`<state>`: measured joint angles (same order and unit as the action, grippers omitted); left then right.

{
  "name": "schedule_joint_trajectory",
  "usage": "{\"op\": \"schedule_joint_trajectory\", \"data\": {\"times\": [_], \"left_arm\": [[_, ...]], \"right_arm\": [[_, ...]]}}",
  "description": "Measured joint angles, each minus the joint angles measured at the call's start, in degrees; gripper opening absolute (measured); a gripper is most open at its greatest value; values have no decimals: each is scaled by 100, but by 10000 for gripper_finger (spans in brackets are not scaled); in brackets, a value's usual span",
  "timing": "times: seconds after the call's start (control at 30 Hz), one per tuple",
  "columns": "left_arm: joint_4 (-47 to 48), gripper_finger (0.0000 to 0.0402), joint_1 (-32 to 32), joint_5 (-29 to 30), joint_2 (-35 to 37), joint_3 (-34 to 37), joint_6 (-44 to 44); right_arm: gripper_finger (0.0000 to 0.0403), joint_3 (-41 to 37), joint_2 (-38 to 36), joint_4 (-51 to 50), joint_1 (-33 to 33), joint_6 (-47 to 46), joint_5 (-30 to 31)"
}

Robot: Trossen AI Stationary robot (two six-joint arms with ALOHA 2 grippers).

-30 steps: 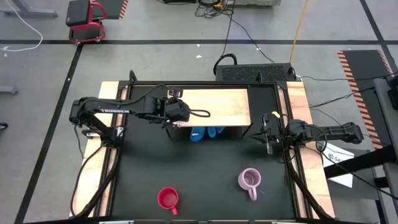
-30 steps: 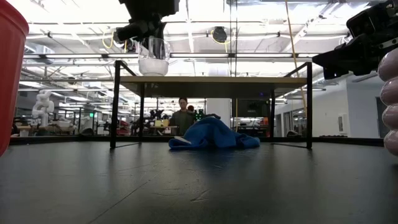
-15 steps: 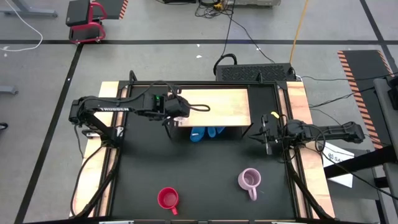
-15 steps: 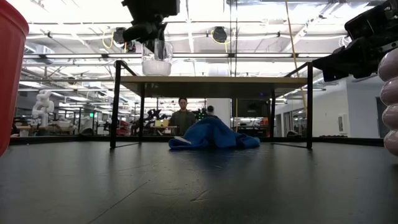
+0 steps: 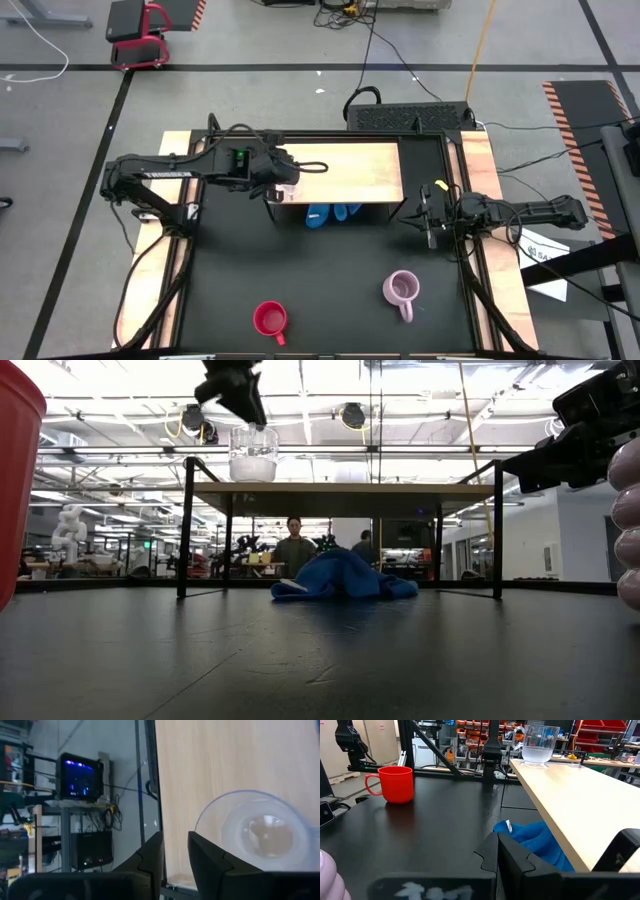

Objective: Stack small to large cups/mugs on shelf
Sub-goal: Put the red mug on the shelf

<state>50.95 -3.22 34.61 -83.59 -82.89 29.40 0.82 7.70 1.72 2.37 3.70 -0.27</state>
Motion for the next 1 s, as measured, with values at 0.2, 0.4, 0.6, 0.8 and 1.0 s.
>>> {"op": "schedule_joint_trajectory", "data": {"times": [0.2, 0.4, 0.6, 0.8, 1.0], "left_arm": [[61, 93, 123, 191, 635, 0, -367], [302, 93, 223, -107, 1288, -4, -1505], [225, 79, 657, -961, 1779, 24, -1685], [198, 9, 1275, -593, 2037, 471, -1461], [33, 4, 1269, 393, 2559, 1434, -2202]], "right_arm": [[0, -1, 0, 7, -2, -23, 1], [0, 0, 0, 9, -2, -26, 0], [0, 0, 14, 15, 0, -26, 2], [0, 0, 42, 13, -2, -28, 0], [0, 0, 37, 15, 0, -28, 0]]}}
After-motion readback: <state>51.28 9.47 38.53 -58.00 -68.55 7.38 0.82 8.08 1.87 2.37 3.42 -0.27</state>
